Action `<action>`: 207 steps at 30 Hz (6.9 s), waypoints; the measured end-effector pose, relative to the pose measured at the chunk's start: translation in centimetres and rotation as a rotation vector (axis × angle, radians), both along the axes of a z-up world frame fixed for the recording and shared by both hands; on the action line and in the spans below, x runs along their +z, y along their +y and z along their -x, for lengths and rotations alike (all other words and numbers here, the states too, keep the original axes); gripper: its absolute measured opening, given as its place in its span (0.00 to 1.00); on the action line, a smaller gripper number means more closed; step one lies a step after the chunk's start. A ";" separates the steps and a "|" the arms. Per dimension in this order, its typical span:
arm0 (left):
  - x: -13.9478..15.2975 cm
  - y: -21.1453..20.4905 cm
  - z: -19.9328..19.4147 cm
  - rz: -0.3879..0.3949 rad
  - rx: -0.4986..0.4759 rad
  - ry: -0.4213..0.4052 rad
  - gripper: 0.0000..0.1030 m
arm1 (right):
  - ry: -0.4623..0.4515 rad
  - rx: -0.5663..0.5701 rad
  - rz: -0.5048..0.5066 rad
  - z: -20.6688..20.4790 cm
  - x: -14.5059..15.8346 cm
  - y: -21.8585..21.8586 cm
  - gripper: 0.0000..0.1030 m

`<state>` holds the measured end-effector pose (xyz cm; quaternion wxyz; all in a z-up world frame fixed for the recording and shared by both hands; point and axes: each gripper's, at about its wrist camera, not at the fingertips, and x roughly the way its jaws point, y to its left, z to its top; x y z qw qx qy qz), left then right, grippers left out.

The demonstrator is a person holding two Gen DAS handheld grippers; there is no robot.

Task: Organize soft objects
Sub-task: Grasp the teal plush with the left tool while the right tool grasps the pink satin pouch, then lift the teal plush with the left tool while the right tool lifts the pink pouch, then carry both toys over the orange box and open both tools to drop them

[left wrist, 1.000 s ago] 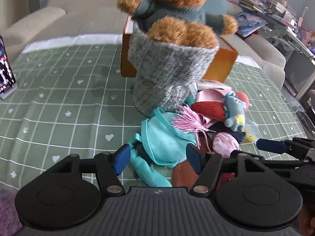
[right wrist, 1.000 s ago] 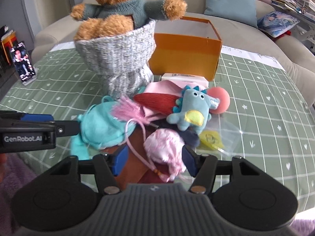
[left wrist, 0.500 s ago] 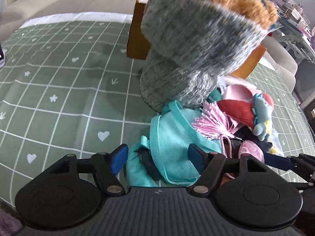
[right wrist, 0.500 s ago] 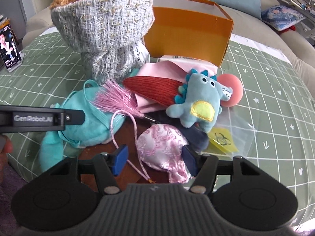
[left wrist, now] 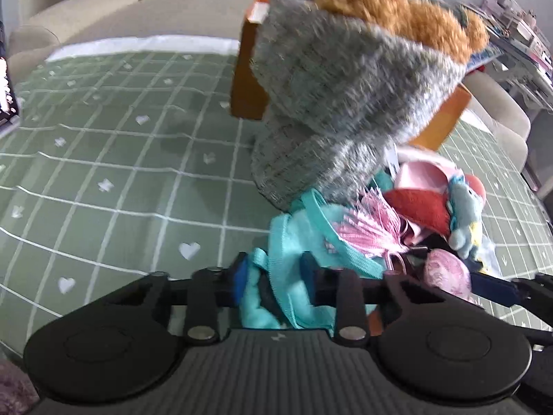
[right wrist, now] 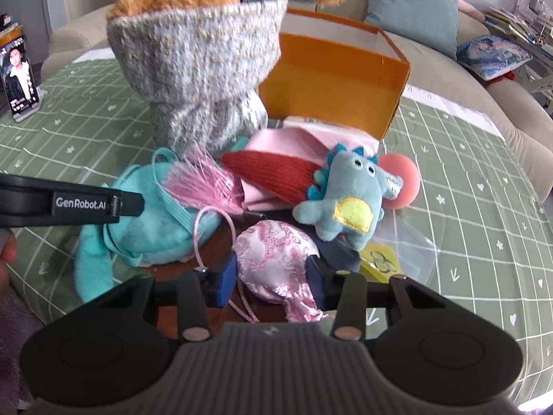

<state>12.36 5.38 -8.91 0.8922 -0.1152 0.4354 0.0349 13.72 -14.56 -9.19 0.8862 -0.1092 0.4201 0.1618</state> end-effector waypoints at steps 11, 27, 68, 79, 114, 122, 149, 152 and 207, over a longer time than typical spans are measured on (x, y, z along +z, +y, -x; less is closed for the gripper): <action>2.3 -0.6 2.0 -0.042 -0.017 -0.050 0.05 | -0.040 0.021 -0.054 1.0 1.6 -0.3 0.42; 7.3 -0.9 6.4 -0.014 -0.047 -0.200 0.04 | -0.064 -0.001 -0.161 3.2 4.1 -2.3 0.41; -1.5 -5.8 4.9 -0.561 -0.536 0.283 0.77 | 0.100 0.110 -0.190 3.3 0.8 0.1 0.42; -1.7 -3.9 3.8 -0.566 -0.529 0.303 0.54 | 0.108 0.144 -0.152 3.5 0.2 0.8 0.42; 2.8 -0.5 2.7 0.049 -0.246 0.121 0.33 | 0.072 0.177 -0.120 4.1 0.5 2.2 0.42; 1.8 -1.5 2.3 -0.029 -0.257 0.122 0.24 | 0.092 0.156 -0.116 3.6 0.2 1.8 0.42; 12.8 -6.3 4.1 0.008 -0.378 -0.066 0.21 | -0.121 0.085 -0.029 6.4 10.9 -2.9 0.40; 14.2 -7.0 3.3 0.012 -0.413 -0.085 0.21 | -0.151 0.080 -0.025 5.3 12.4 -4.0 0.40; 14.5 -13.0 -36.1 -0.307 -0.402 0.388 0.28 | 0.217 0.120 -0.206 -32.1 8.4 -2.4 0.44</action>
